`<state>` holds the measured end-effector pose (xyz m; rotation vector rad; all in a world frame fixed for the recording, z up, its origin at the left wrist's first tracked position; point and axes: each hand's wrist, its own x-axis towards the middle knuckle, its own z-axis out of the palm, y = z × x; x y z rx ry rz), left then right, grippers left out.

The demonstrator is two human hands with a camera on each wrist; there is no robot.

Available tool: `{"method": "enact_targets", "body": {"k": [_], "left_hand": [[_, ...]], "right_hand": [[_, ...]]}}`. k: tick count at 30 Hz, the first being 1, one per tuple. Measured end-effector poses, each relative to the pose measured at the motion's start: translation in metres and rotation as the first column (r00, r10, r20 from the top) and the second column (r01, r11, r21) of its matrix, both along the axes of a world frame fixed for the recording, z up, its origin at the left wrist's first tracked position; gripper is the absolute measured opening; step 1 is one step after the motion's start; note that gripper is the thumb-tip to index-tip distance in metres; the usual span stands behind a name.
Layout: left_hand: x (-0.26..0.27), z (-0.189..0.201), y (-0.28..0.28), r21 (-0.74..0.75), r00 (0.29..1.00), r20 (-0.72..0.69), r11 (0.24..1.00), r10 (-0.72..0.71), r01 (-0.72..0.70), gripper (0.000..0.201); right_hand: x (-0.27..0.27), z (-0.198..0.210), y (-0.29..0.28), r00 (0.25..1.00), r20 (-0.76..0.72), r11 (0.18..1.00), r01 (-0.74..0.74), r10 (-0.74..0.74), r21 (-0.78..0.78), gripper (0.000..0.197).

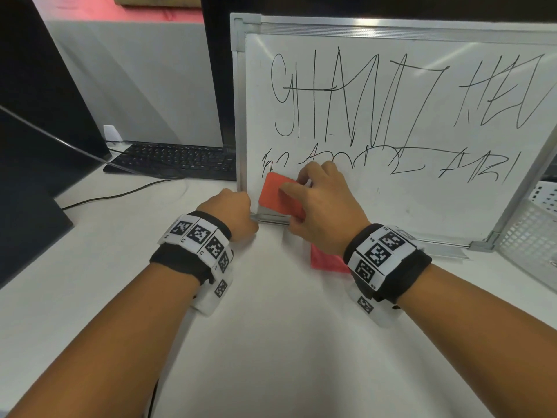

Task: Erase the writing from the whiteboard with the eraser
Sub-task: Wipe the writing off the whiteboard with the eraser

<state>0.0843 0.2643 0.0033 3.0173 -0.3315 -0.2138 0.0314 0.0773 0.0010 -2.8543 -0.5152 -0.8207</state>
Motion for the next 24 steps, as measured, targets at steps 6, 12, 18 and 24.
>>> {"method": "enact_targets", "body": {"k": [6,12,18,24], "left_hand": [[-0.0006,0.0005,0.0005,0.051,1.000,0.014,0.999,0.008,-0.009,0.016],[0.0015,-0.0008,0.0037,0.076,1.000,-0.017,0.997,0.005,-0.004,0.015],[0.0033,0.0014,0.0076,0.059,0.999,-0.028,0.998,0.017,-0.015,0.013],[0.0031,0.0001,0.0063,0.040,0.999,-0.017,0.999,0.027,-0.027,0.014]], "right_hand": [[-0.0001,0.0049,-0.0010,0.998,0.049,0.999,0.028,-0.030,0.041,0.035],[0.0007,0.0039,0.0031,0.998,0.058,1.000,0.023,-0.024,0.013,0.032],[0.0017,0.0023,0.0066,0.999,0.040,0.997,0.011,-0.008,-0.075,0.029],[0.0033,0.0057,0.0073,0.998,0.070,0.999,0.007,-0.004,-0.043,0.029]]}}
